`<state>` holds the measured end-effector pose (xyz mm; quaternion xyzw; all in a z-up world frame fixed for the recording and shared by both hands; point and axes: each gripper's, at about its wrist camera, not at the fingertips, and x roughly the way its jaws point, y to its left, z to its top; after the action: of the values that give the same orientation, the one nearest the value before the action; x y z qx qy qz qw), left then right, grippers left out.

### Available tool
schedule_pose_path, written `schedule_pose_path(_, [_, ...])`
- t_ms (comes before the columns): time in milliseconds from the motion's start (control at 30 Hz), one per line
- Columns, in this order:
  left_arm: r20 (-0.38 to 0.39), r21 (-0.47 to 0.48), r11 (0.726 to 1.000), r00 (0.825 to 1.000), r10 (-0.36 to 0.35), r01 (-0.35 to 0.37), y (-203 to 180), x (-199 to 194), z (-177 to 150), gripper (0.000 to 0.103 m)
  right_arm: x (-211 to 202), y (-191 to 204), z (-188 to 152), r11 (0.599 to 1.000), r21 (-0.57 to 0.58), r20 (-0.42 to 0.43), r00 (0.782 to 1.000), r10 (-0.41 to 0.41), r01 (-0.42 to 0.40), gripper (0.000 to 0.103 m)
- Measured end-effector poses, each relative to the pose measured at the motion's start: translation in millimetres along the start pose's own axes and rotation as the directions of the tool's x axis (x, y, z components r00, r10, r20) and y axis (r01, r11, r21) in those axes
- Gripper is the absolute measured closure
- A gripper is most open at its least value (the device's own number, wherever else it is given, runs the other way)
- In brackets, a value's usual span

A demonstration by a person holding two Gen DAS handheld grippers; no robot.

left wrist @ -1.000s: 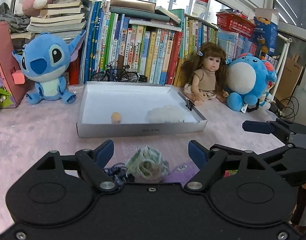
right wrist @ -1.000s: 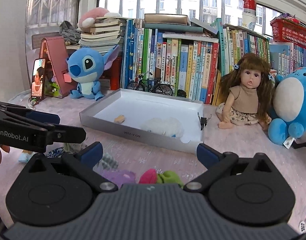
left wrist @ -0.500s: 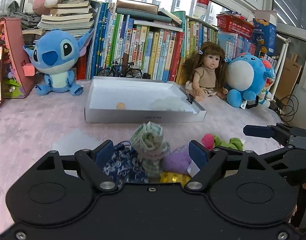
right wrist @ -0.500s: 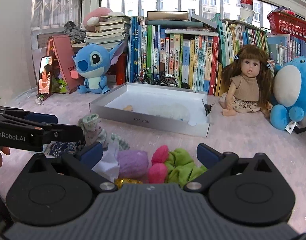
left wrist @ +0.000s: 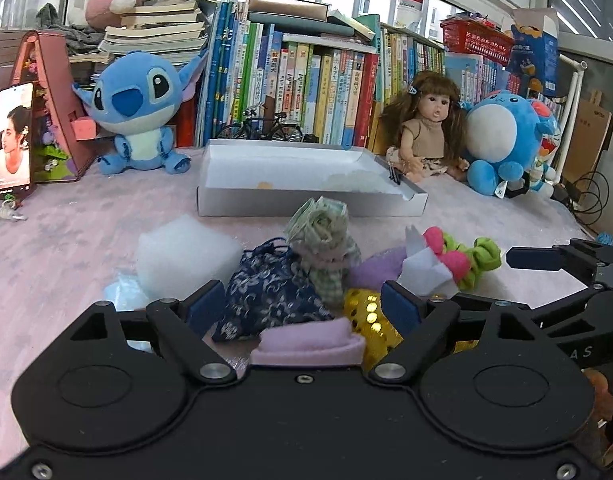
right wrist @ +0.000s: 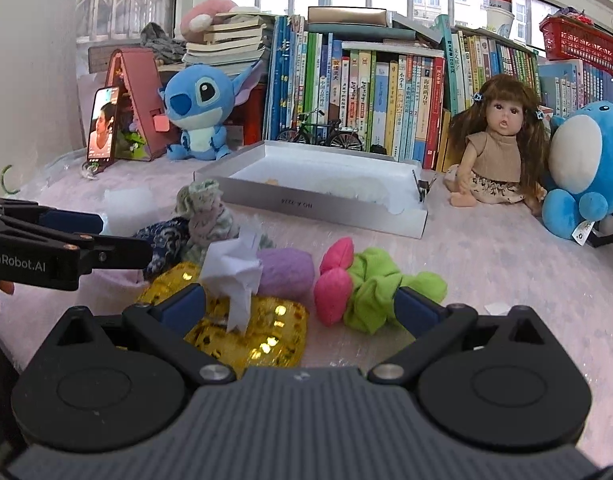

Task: Organize soft objects
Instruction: 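Move both grippers back toward the pink sock and gold heart pillow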

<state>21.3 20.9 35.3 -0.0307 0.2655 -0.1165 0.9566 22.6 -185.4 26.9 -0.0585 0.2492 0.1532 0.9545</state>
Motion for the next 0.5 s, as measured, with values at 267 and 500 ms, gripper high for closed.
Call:
schedule_pose_path(267, [-0.008, 0.011, 0.999, 1.0, 0.03, -0.03, 1, -6, -18, 0.018, -4, 10, -10, 1.0, -0.011, -0.005, 1.0, 0.023, -0.023, 0.0])
schedule_pose_path(500, [-0.026, -0.041, 0.999, 0.999, 0.028, -0.029, 5, -8, -28, 0.018, -4, 20, -17, 0.999, -0.044, -0.014, 1.0, 0.027, -0.027, 0.0])
